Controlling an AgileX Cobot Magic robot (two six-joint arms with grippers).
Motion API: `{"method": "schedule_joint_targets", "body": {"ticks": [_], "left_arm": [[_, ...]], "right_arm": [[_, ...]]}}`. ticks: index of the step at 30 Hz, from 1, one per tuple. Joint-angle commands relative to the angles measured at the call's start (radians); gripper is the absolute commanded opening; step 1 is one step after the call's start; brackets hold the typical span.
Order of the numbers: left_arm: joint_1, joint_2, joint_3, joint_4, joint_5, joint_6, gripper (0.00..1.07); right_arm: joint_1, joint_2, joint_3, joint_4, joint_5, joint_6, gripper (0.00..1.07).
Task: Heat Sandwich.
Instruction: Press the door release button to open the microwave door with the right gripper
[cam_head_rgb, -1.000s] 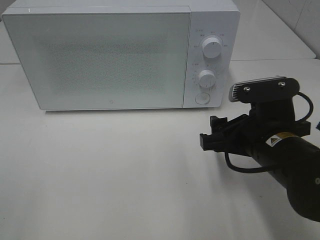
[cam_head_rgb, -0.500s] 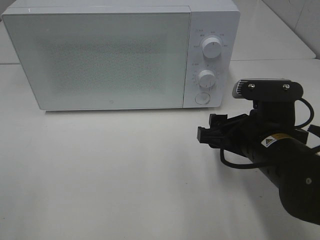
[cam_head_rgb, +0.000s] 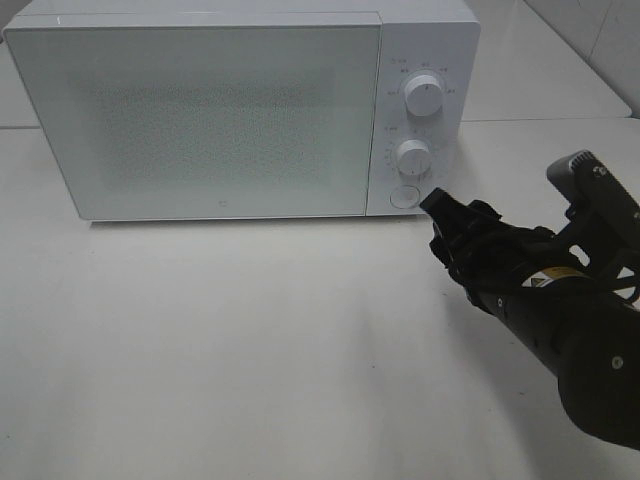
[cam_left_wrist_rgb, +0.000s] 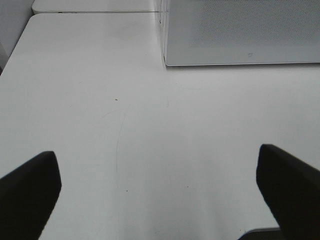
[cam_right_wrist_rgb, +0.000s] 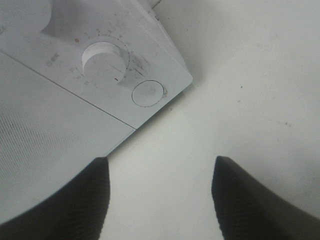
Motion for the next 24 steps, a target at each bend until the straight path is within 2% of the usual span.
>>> {"method": "schedule_joint_targets", "body": {"ticks": [1, 4, 8, 11, 13, 16, 24], "left_arm": [[0.003, -0.02, 0.003, -0.004, -0.013, -0.001, 1.01], [0.003, -0.02, 0.003, -0.004, -0.013, -0.001, 1.01], [0.003, -0.02, 0.003, -0.004, -0.013, -0.001, 1.01], [0.003, -0.02, 0.003, -0.004, -0.013, -0.001, 1.01], [0.003, -0.02, 0.003, -0.004, -0.013, -0.001, 1.01], [0.003, -0.02, 0.003, -0.004, -0.013, -0.001, 1.01], [0.003, -0.02, 0.003, -0.004, -0.013, -0.001, 1.01]], "right_arm": [[0.004, 0.001, -0.009, -0.022, -0.01, 0.249, 0.47], [0.004, 0.001, -0.009, -0.022, -0.009, 0.339, 0.41], [0.004, 0.001, -0.009, -0.022, -0.009, 0.586, 0.22], [0.004, 0.001, -0.009, -0.022, -0.009, 0.668, 0.16], [0.004, 0.001, -0.009, -0.022, -0.008, 0.713, 0.05], [0.004, 0.001, -0.009, -0.018, -0.008, 0.713, 0.0], [0.004, 0.001, -0.009, -0.013, -0.011, 0.773, 0.0]]}}
